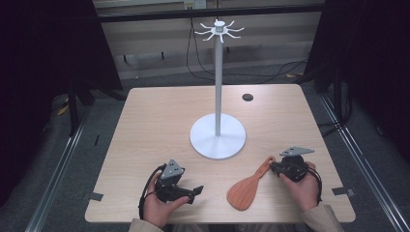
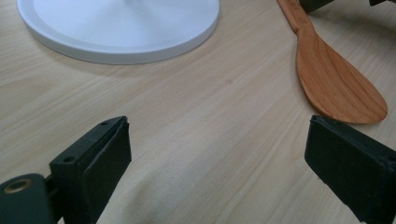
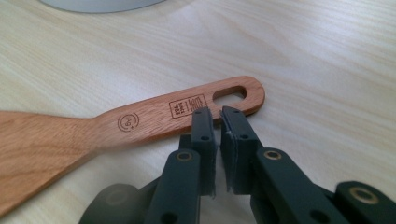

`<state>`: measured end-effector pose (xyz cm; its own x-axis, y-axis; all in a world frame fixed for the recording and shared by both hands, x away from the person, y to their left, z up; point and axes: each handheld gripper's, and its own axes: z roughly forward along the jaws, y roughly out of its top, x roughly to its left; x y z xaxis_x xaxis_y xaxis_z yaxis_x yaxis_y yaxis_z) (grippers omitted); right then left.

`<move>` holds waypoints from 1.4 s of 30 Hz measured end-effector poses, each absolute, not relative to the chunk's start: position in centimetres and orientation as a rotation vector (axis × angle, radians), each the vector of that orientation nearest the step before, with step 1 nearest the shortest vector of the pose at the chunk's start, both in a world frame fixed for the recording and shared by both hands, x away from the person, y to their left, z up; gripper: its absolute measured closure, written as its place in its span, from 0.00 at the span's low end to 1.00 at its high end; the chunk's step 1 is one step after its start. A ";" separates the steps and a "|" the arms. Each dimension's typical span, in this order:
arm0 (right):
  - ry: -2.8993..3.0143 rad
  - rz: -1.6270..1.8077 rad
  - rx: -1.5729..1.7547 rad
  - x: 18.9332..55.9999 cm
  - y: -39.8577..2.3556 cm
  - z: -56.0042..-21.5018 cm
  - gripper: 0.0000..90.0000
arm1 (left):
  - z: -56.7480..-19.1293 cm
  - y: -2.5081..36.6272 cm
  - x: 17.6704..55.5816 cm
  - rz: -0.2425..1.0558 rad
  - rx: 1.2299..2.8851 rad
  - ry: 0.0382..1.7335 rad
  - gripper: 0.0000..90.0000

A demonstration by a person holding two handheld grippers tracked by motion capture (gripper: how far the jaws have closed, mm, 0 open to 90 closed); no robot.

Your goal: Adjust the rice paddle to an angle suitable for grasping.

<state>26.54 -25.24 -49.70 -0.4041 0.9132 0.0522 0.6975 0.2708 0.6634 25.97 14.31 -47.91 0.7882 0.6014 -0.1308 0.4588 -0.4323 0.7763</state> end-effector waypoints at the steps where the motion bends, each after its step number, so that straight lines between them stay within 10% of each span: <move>1: 2.208 0.880 1.461 26.8 -25.1 -49.7 0.92 | -47.9 14.3 26.0 0.207 2.096 0.790 0.08; 23: 2.263 0.898 1.444 29.6 -21.5 -49.6 0.86 | -47.9 14.5 26.2 0.218 2.097 0.784 0.08; 42: 2.233 0.846 1.586 28.9 -17.4 -48.6 0.51 | -47.8 14.3 26.2 0.213 2.095 0.774 0.09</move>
